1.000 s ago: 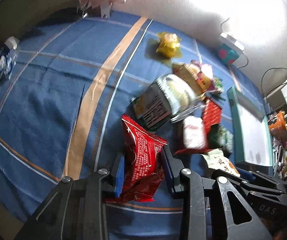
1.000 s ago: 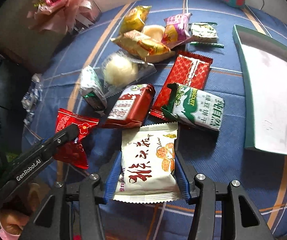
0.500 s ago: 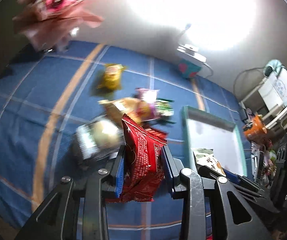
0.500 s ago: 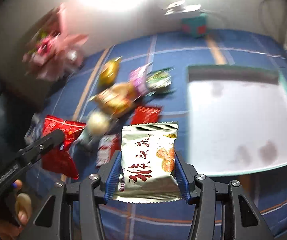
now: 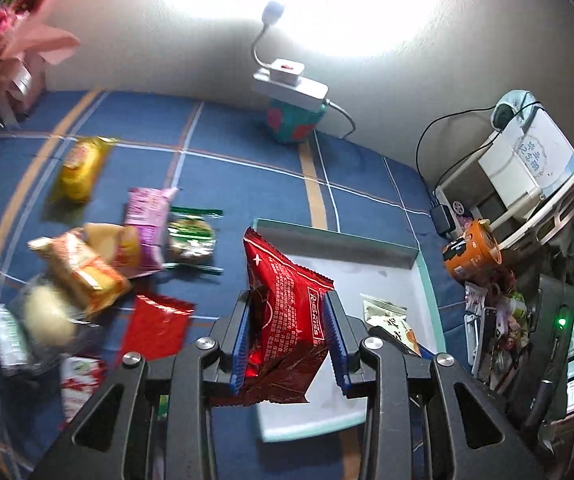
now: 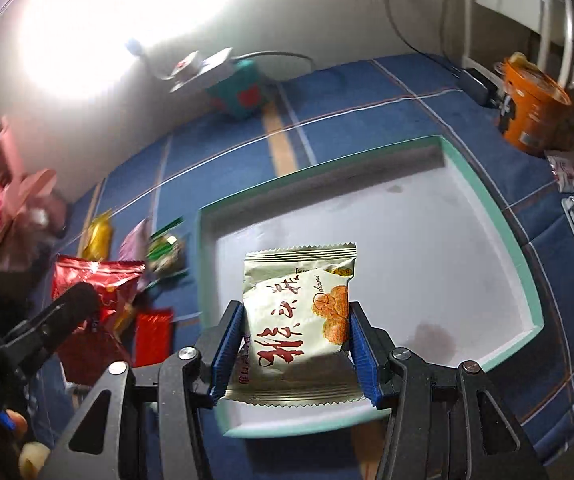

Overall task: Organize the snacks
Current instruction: 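Carry both packets into the white tray and open both tools, then withdraw both tools from the tray back toward the snack pile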

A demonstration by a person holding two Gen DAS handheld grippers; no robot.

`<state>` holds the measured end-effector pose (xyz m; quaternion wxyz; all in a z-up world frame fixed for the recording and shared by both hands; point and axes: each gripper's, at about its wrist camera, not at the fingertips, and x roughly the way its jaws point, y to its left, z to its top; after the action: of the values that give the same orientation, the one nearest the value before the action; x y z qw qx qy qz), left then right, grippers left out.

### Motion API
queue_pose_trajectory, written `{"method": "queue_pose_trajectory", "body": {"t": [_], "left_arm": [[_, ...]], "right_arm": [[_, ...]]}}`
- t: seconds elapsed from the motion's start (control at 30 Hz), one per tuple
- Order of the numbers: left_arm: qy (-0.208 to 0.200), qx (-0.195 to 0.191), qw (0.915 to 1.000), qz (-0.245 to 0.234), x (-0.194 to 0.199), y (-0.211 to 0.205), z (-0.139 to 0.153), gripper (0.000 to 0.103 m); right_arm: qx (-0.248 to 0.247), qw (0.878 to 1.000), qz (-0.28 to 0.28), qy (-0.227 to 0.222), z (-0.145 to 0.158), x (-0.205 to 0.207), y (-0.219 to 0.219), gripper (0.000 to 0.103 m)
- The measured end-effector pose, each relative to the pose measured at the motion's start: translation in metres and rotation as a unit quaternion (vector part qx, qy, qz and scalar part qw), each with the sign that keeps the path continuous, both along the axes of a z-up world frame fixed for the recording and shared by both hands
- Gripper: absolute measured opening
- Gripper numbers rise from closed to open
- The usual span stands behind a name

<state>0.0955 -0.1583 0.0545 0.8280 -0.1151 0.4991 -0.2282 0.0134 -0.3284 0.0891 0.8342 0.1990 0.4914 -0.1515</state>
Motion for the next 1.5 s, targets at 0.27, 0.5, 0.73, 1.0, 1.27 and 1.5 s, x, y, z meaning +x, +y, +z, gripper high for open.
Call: {"method": "queue_pose_trajectory", "body": {"t": [0.27, 0.5, 0.73, 1.0, 1.27, 1.5], "left_arm": [[0.025, -0.018, 0.9995, 0.006, 0.024, -0.027, -0.041, 0.036], [0.036, -0.016, 0.9992, -0.005, 0.039, -0.044, -0.063, 0.036], [0.043, -0.024, 0.9988, -0.005, 0.045, -0.047, -0.073, 0.051], [0.036, 0.038, 0.9985, 0.018, 0.038, -0.032, -0.055, 0.082], [-0.034, 0.177, 0.9817, 0.06, 0.023, -0.007, -0.044, 0.096], [-0.057, 0.223, 0.967, 0.109, 0.013, 0.023, -0.033, 0.103]], "right_arm": [[-0.012, 0.998, -0.058, -0.004, -0.018, 0.008, -0.036, 0.054], [-0.019, 0.996, -0.093, 0.005, -0.035, 0.021, -0.057, 0.054], [-0.026, 0.994, -0.108, 0.012, -0.044, 0.026, -0.068, 0.057], [-0.037, 0.995, -0.083, 0.031, -0.037, 0.027, -0.057, 0.089], [-0.069, 0.996, -0.057, 0.013, -0.022, 0.018, -0.035, 0.103], [-0.088, 0.995, -0.04, -0.016, -0.005, 0.011, -0.014, 0.103]]}}
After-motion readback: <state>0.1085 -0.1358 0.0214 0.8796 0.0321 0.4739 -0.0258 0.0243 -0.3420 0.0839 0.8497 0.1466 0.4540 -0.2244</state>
